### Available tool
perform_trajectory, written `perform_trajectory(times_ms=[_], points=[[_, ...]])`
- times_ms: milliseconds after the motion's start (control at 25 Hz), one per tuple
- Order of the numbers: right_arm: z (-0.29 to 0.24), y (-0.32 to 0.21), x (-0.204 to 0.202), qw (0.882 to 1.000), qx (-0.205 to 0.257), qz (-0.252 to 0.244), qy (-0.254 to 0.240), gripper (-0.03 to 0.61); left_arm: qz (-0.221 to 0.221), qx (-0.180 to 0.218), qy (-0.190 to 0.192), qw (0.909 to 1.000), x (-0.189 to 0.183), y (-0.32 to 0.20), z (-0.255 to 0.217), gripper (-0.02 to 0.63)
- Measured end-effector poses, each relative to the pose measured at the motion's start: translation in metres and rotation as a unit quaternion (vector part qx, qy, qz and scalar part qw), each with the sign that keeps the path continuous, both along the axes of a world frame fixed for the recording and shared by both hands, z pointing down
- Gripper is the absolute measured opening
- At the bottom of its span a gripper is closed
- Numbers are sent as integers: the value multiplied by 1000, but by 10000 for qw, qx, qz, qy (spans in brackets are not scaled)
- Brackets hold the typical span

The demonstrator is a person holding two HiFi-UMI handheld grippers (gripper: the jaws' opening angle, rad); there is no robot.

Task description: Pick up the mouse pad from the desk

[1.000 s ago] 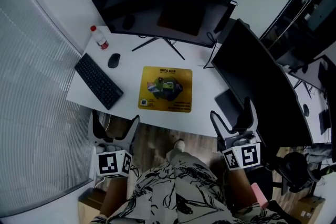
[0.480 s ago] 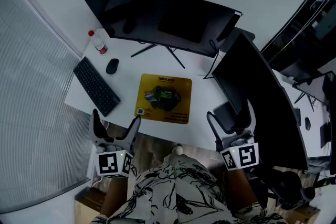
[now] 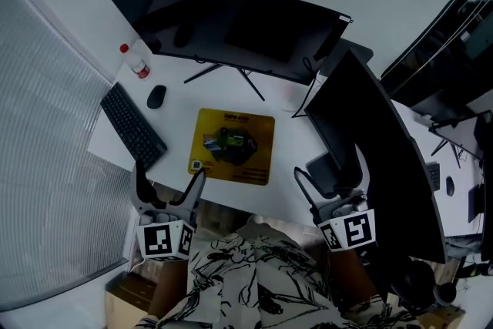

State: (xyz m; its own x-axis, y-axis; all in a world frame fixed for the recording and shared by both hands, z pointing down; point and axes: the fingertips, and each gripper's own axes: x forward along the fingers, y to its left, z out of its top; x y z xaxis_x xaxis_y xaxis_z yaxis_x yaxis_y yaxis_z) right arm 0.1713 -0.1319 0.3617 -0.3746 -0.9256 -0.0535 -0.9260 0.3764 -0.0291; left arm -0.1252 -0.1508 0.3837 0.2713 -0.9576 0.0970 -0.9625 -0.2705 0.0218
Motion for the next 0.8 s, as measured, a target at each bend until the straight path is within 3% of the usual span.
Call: perform_trajectory(times_ms=[440,800], points=[[2,-2,-11,9997,-122,151,-167,531,105,-211,-34,9997,-14,-5,7,601],[-7,-32,-30,9981,-123,593,-145,531,371,-114,-76,9992,-46,-57,-3,601]])
